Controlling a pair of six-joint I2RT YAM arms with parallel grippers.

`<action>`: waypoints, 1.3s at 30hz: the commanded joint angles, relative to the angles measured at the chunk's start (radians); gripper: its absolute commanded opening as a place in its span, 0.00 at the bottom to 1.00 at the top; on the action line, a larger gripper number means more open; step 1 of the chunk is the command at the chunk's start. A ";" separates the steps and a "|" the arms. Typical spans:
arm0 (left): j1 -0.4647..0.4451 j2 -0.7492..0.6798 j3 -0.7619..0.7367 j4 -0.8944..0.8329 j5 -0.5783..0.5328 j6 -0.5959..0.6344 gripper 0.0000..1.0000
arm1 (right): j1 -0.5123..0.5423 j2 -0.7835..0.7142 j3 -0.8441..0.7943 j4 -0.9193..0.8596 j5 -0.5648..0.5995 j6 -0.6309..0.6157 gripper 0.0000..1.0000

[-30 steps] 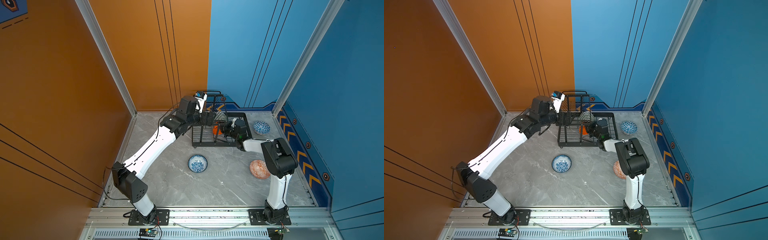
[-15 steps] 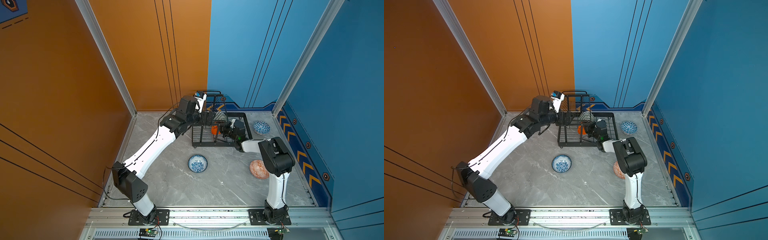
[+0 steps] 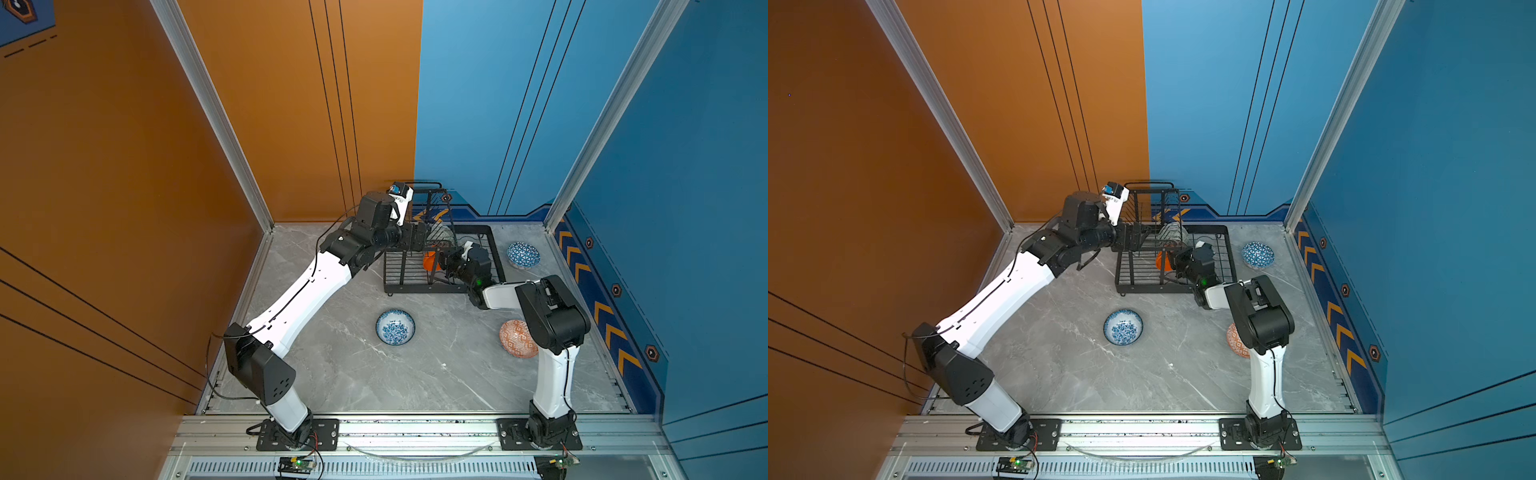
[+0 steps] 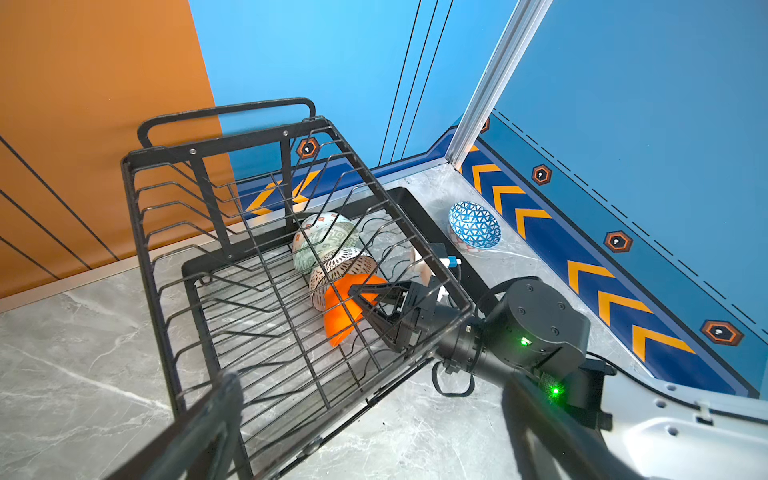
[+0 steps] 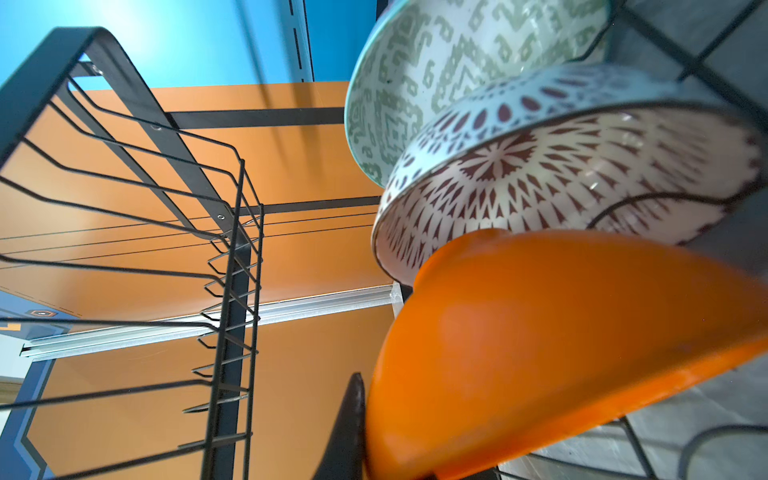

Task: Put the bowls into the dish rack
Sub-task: 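Lower the orange bowl into the rack beside the white maroon-patterned bowl with the right gripper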

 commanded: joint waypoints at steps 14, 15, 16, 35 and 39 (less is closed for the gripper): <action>0.006 -0.049 -0.046 -0.013 0.002 -0.006 0.98 | 0.030 -0.035 -0.072 -0.090 0.017 0.042 0.00; 0.007 -0.049 -0.048 -0.013 0.001 -0.007 0.98 | 0.031 -0.035 -0.073 -0.090 0.017 0.043 0.00; 0.005 -0.051 -0.049 -0.014 0.002 -0.007 0.98 | 0.032 -0.038 -0.074 -0.095 0.019 0.045 0.00; 0.006 -0.048 -0.045 -0.013 -0.007 -0.012 0.98 | 0.046 -0.061 -0.007 -0.345 0.019 0.084 0.04; 0.010 -0.048 -0.047 -0.013 -0.007 -0.016 0.98 | 0.049 -0.056 0.015 -0.377 0.002 0.087 0.10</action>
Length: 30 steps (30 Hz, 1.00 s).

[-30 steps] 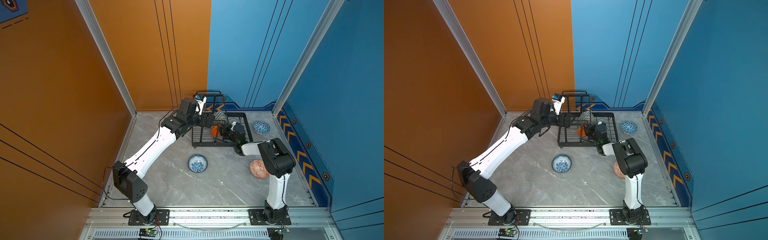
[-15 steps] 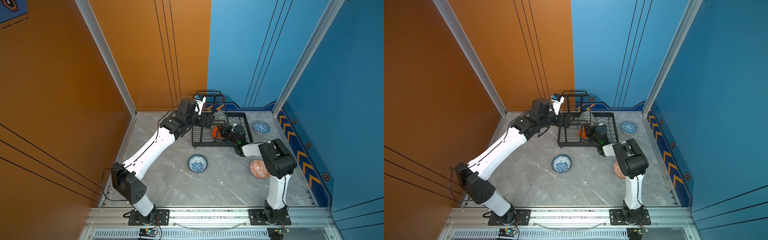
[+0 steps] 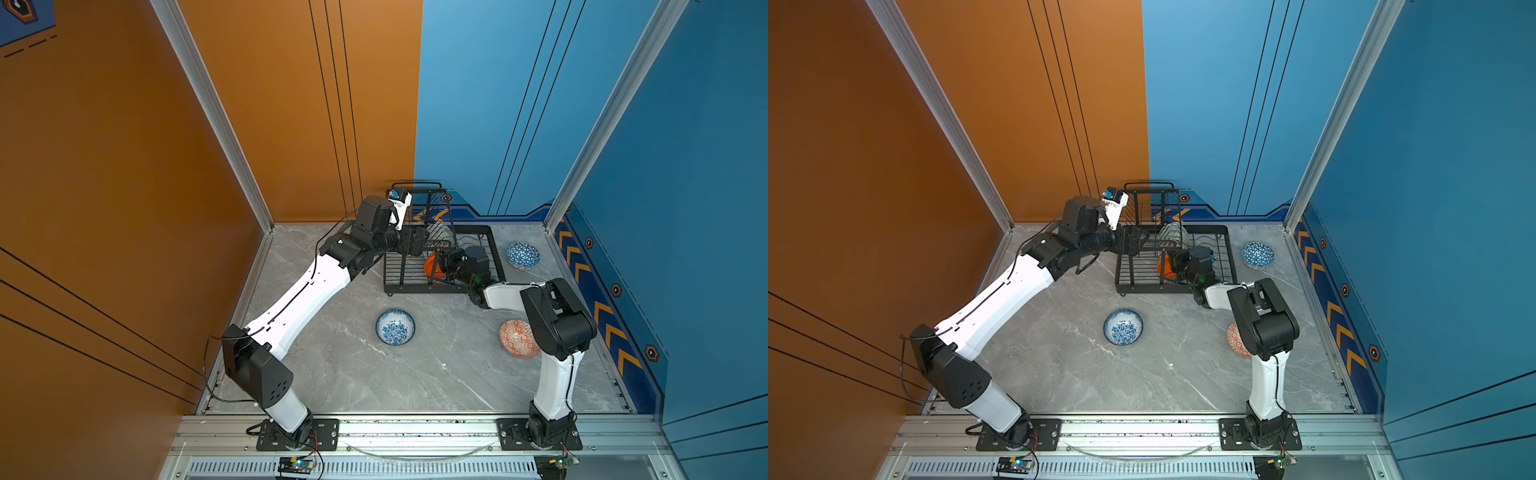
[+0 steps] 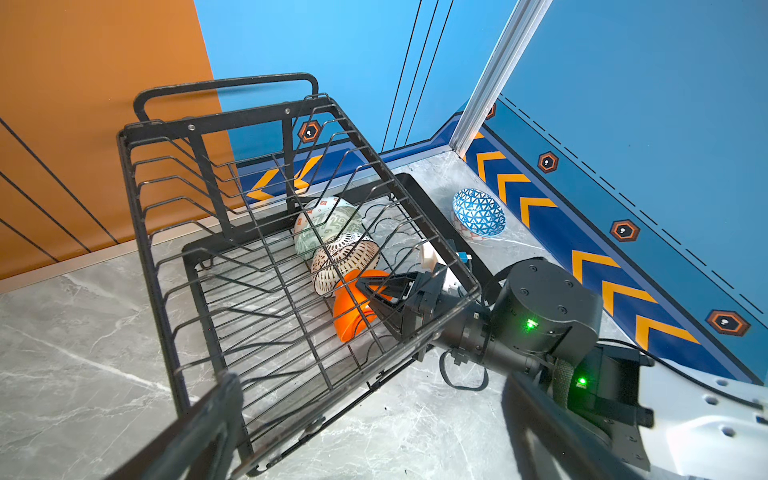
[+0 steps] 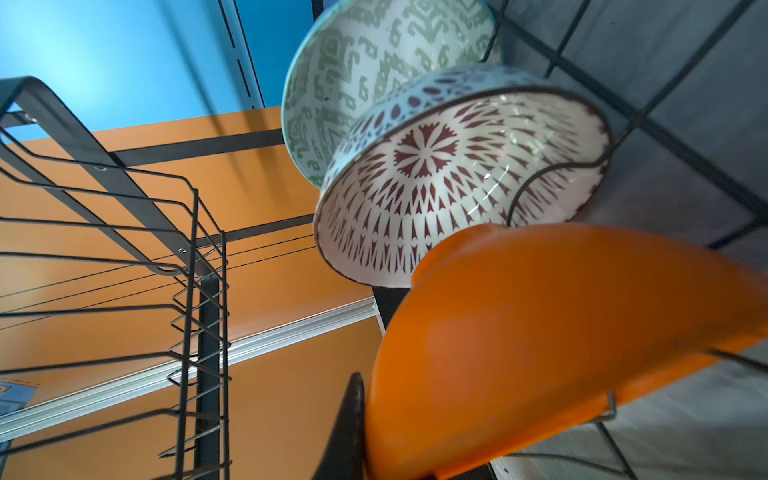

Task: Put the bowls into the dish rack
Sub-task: 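Lower the orange bowl into the rack beside the white maroon-patterned bowl with the right gripper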

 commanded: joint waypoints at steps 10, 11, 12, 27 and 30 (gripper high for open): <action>0.013 -0.029 -0.005 -0.014 -0.010 -0.017 0.98 | 0.029 -0.001 0.015 -0.171 -0.059 0.006 0.22; 0.014 -0.029 -0.006 -0.013 -0.008 -0.017 0.98 | 0.028 -0.003 0.016 -0.172 -0.059 0.004 0.22; 0.014 -0.029 -0.007 -0.013 -0.010 -0.017 0.98 | 0.027 -0.005 0.018 -0.178 -0.059 0.001 0.23; 0.013 -0.033 -0.015 -0.014 -0.043 -0.025 0.98 | -0.013 -0.046 0.004 -0.178 -0.085 -0.022 0.32; 0.013 -0.029 -0.016 -0.007 -0.052 -0.025 0.98 | -0.025 -0.059 0.002 -0.189 -0.107 -0.034 0.37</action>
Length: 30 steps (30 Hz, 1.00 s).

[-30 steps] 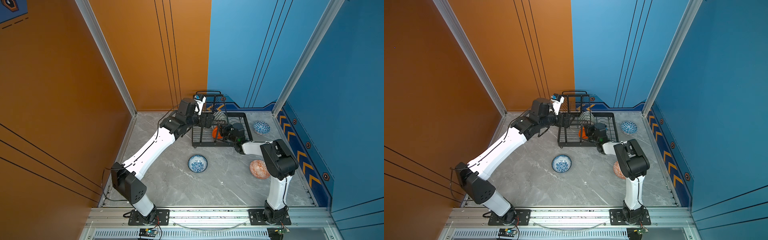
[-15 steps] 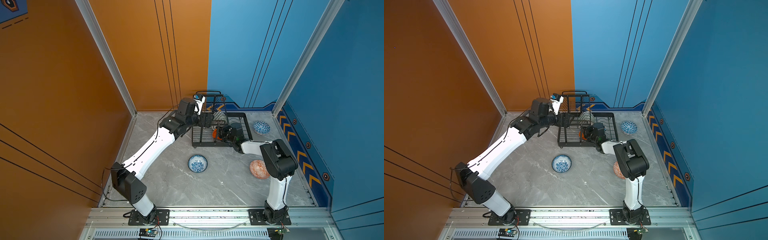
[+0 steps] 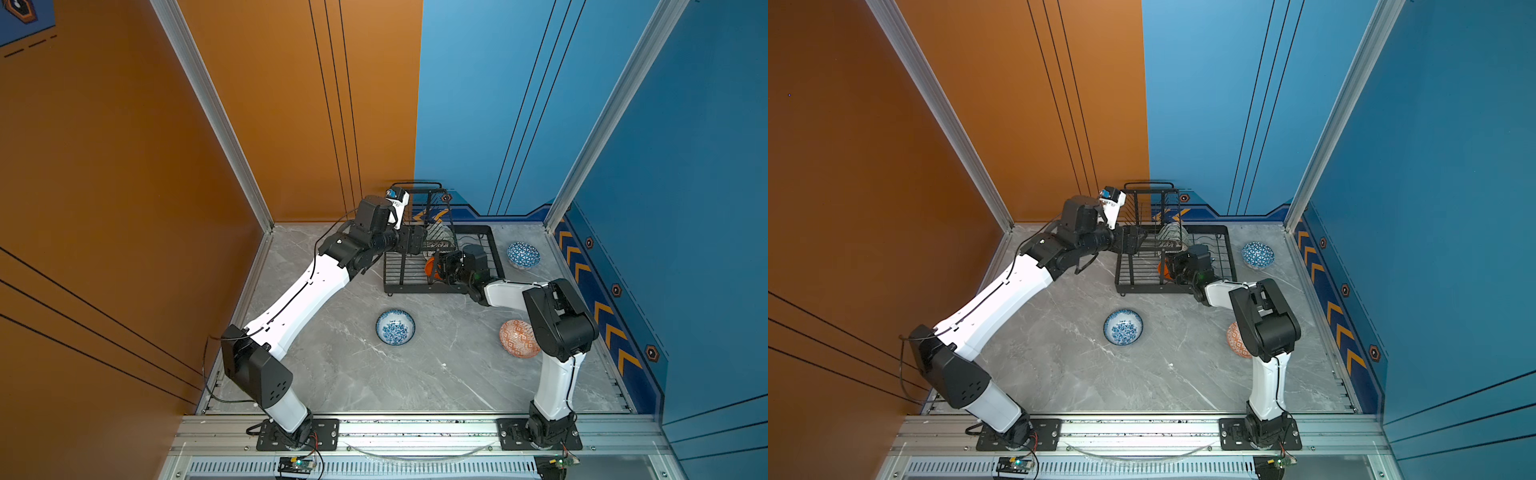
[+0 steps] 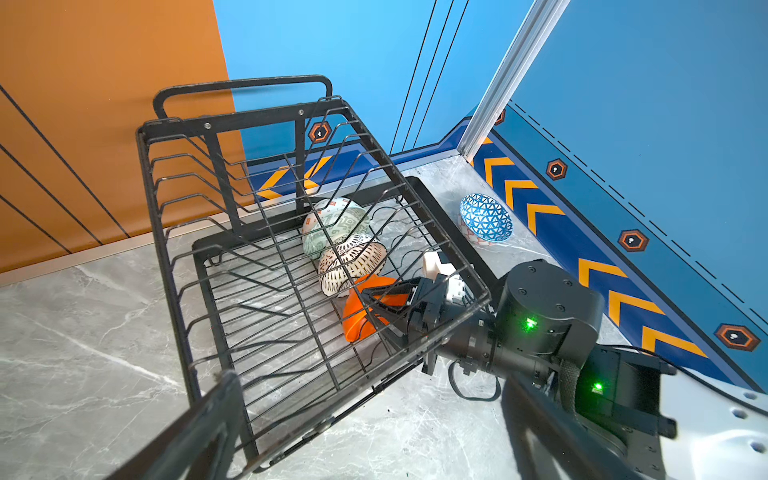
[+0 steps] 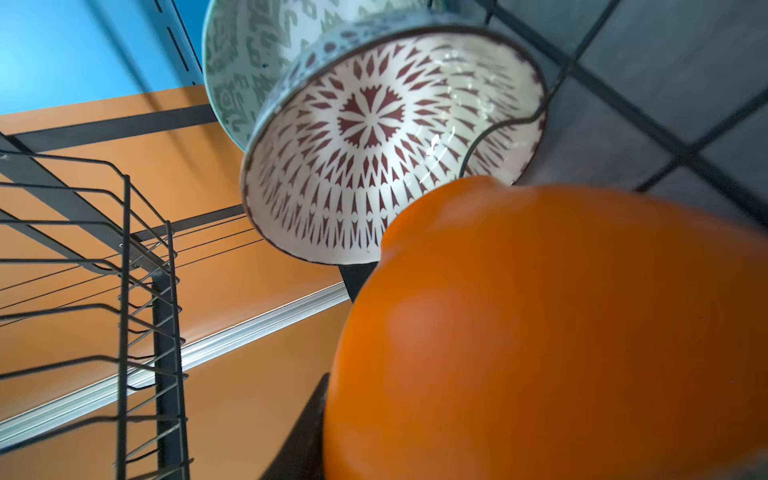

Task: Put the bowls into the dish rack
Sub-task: 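Lower the orange bowl into the rack beside the white maroon-patterned bowl with the right gripper, then open the right gripper and withdraw while the left reaches toward the floral bowl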

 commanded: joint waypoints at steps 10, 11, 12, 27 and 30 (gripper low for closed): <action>0.009 -0.022 -0.021 0.032 -0.063 -0.003 0.98 | -0.051 -0.102 -0.045 -0.088 -0.067 -0.087 0.57; 0.009 -0.022 -0.023 0.036 -0.077 -0.001 0.98 | -0.055 -0.108 -0.045 -0.095 -0.073 -0.092 0.59; 0.006 -0.022 -0.025 0.039 -0.094 0.002 0.98 | -0.059 -0.116 -0.048 -0.099 -0.081 -0.097 0.62; 0.068 -0.167 -0.219 0.142 -0.315 -0.133 0.98 | -0.175 -0.359 -0.089 -0.414 -0.143 -0.323 1.00; 0.147 -0.225 -0.308 0.114 -0.276 -0.308 0.98 | -0.233 -0.387 -0.088 -0.463 -0.147 -0.362 1.00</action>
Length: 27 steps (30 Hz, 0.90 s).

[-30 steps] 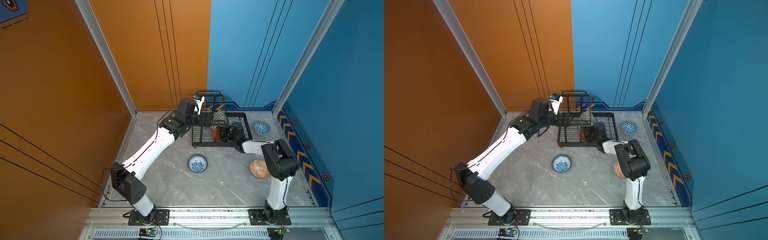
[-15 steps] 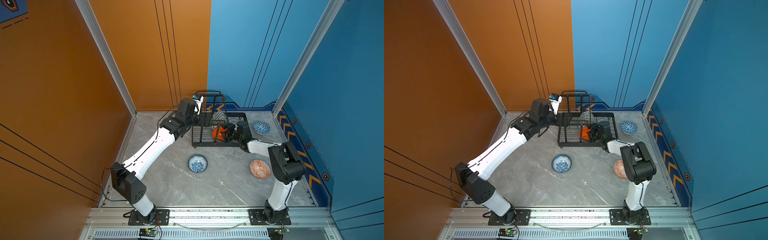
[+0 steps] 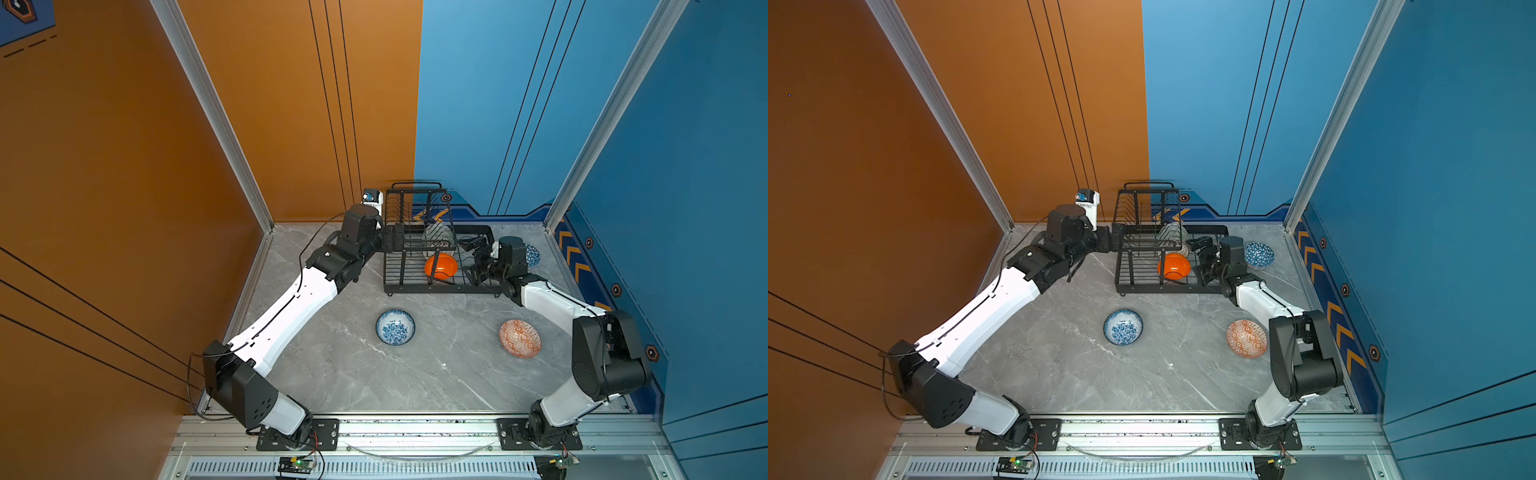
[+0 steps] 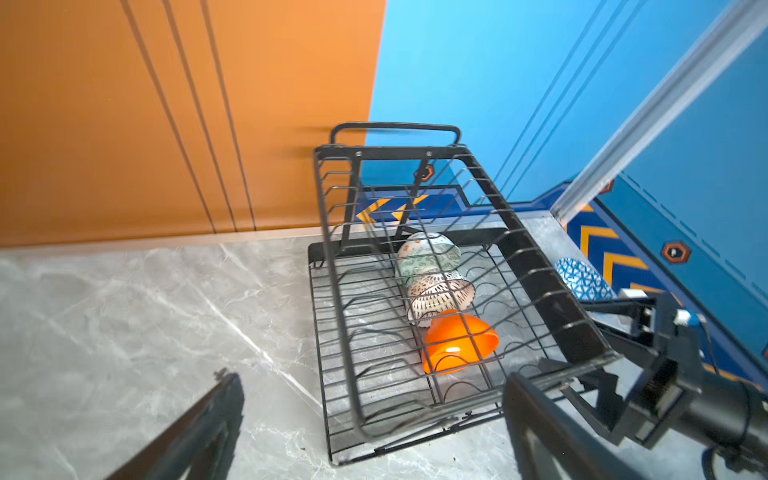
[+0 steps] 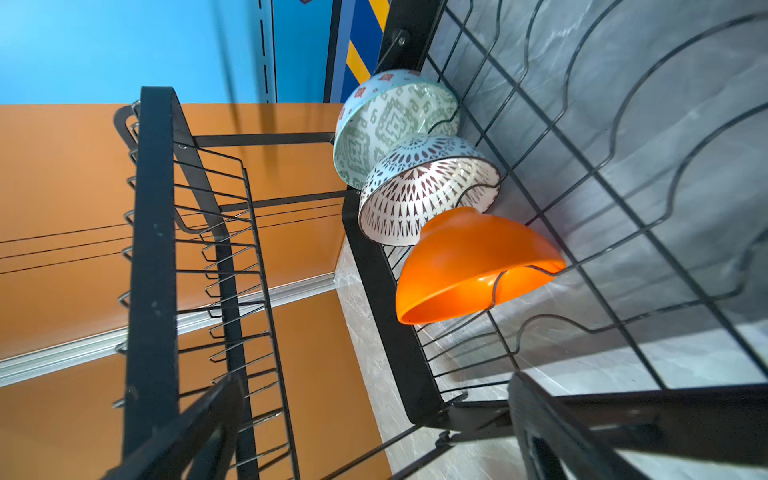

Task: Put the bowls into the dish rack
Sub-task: 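Open the right gripper and withdraw while the left reaches toward the floral bowl, then grasp the blue-and-white floral bowl rim with the left gripper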

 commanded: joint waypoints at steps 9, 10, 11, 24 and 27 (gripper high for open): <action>0.108 -0.171 -0.319 -0.263 0.218 -0.471 0.98 | -0.231 0.050 0.329 -0.442 -0.014 -0.360 1.00; 0.094 -0.171 -0.347 -0.271 0.253 -0.487 0.98 | -0.238 0.067 0.385 -0.471 -0.016 -0.384 1.00; 0.075 -0.169 -0.368 -0.276 0.271 -0.491 0.98 | -0.239 0.078 0.424 -0.505 -0.011 -0.411 1.00; -0.103 -0.037 -0.482 -0.368 0.301 -0.503 0.99 | -0.159 0.093 0.474 -0.621 0.009 -0.530 1.00; -0.104 0.008 -0.476 -0.367 0.301 -0.515 0.99 | -0.144 0.080 0.462 -0.620 0.013 -0.529 1.00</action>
